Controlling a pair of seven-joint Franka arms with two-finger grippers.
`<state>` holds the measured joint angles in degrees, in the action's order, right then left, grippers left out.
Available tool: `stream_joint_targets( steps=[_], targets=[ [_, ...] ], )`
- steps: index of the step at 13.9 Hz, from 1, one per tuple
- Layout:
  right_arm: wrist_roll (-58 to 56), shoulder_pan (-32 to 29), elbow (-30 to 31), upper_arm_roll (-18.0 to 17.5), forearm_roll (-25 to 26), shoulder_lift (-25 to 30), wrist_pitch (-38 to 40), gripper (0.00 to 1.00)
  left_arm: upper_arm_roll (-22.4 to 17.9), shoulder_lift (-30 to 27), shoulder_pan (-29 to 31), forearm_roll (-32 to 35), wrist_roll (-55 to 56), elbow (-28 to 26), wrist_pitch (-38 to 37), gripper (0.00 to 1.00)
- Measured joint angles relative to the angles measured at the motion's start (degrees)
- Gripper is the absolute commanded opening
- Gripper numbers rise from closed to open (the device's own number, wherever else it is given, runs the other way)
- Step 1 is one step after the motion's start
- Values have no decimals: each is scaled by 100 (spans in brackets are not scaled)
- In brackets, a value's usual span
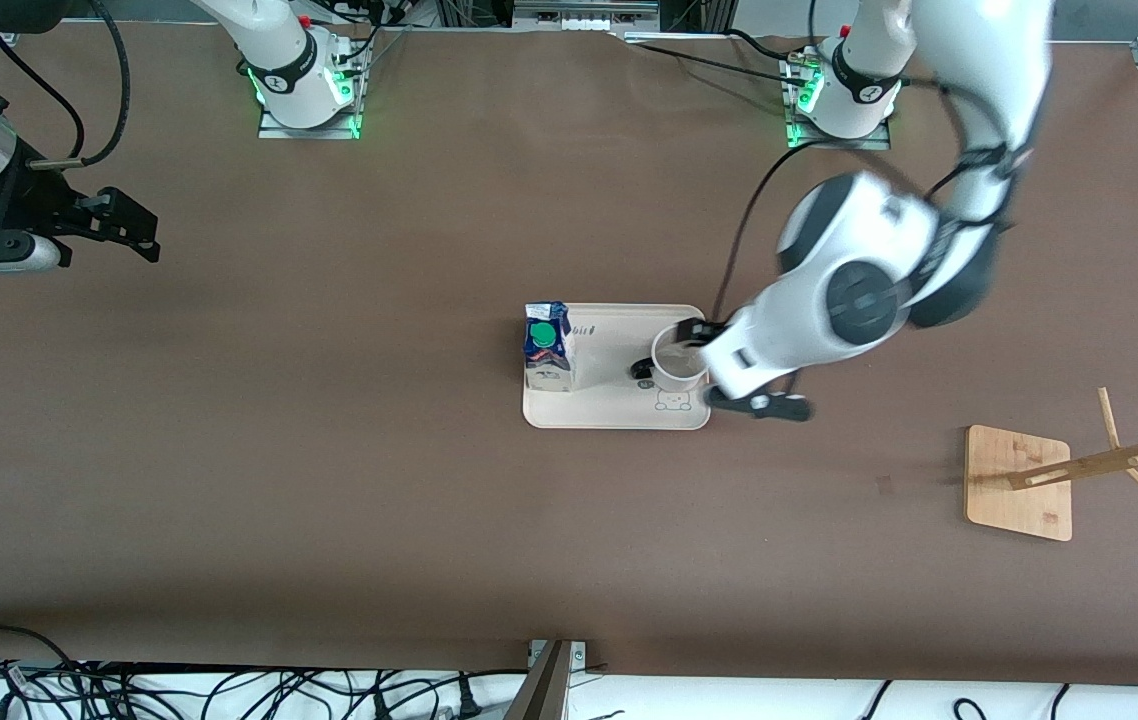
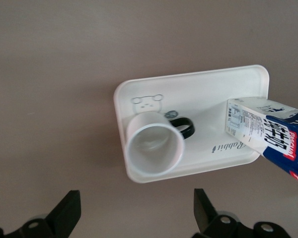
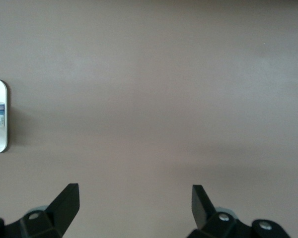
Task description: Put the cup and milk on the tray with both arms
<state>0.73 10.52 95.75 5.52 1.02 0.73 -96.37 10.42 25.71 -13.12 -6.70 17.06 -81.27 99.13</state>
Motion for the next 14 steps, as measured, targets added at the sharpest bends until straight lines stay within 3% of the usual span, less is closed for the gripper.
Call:
stream_joint_targets(
  steps=[4,9,14],
  targets=[
    [0,10,-11,-13,0,-38,-102,100,-864,-969,148,4,-65,-15,-188,100],
    [0,11,-153,-23,-47,-204,-188,100,-1398,-1272,1096,4,-913,-84,-335,100],
    [0,23,-165,-48,-48,-256,-184,100,-1363,-1273,1053,91,-1049,-89,-795,100]
  ],
)
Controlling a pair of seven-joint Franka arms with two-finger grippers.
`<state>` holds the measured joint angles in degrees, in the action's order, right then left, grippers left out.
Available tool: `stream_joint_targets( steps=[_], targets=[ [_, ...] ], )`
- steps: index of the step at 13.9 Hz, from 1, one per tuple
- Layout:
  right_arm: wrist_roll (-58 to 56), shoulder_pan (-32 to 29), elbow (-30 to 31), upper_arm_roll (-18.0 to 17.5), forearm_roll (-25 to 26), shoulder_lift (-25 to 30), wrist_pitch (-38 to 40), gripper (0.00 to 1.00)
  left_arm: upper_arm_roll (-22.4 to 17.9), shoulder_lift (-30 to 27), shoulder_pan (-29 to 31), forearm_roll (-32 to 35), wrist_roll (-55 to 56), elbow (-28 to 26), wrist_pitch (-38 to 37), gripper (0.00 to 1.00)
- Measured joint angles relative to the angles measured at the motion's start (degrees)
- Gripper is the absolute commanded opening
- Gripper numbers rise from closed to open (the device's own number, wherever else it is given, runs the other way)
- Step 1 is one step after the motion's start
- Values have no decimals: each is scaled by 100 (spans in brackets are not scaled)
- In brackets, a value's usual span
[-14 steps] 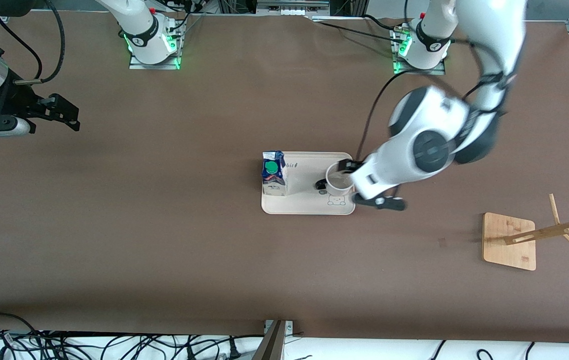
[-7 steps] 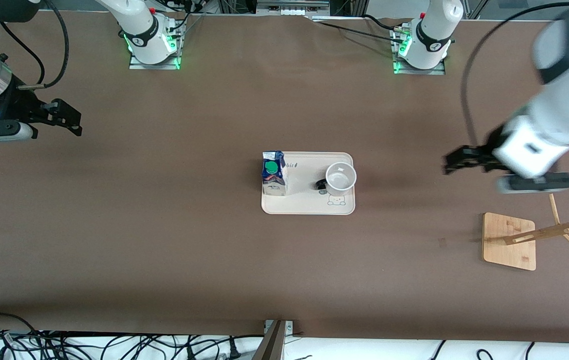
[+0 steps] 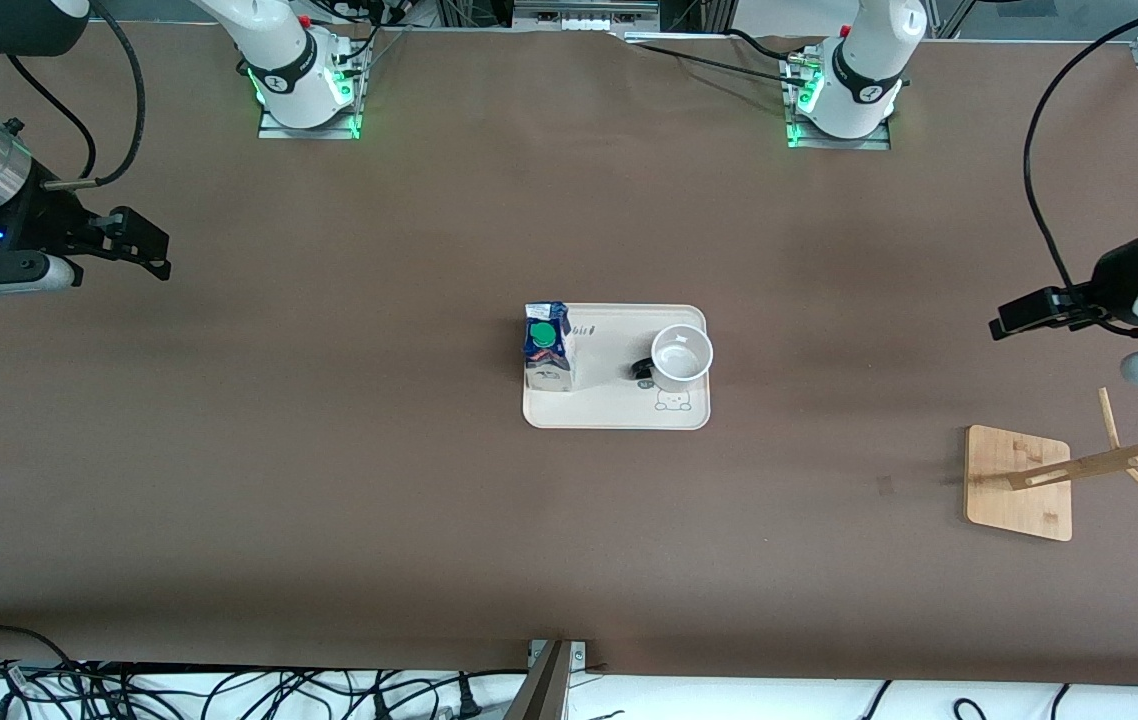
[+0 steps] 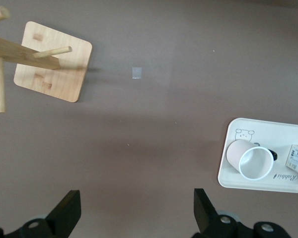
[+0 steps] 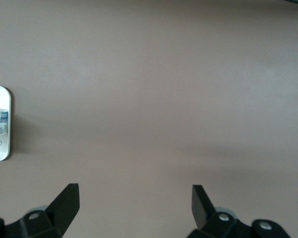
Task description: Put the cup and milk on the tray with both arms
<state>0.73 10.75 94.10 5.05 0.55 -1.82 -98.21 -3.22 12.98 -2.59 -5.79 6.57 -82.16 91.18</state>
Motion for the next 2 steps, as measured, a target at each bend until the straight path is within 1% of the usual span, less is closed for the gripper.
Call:
stream_joint_targets(
  steps=[2],
  targets=[
    [0,0,-2,0,-1,0,1,100,43,0,-61,353,-58,0,-61,100]
  ],
)
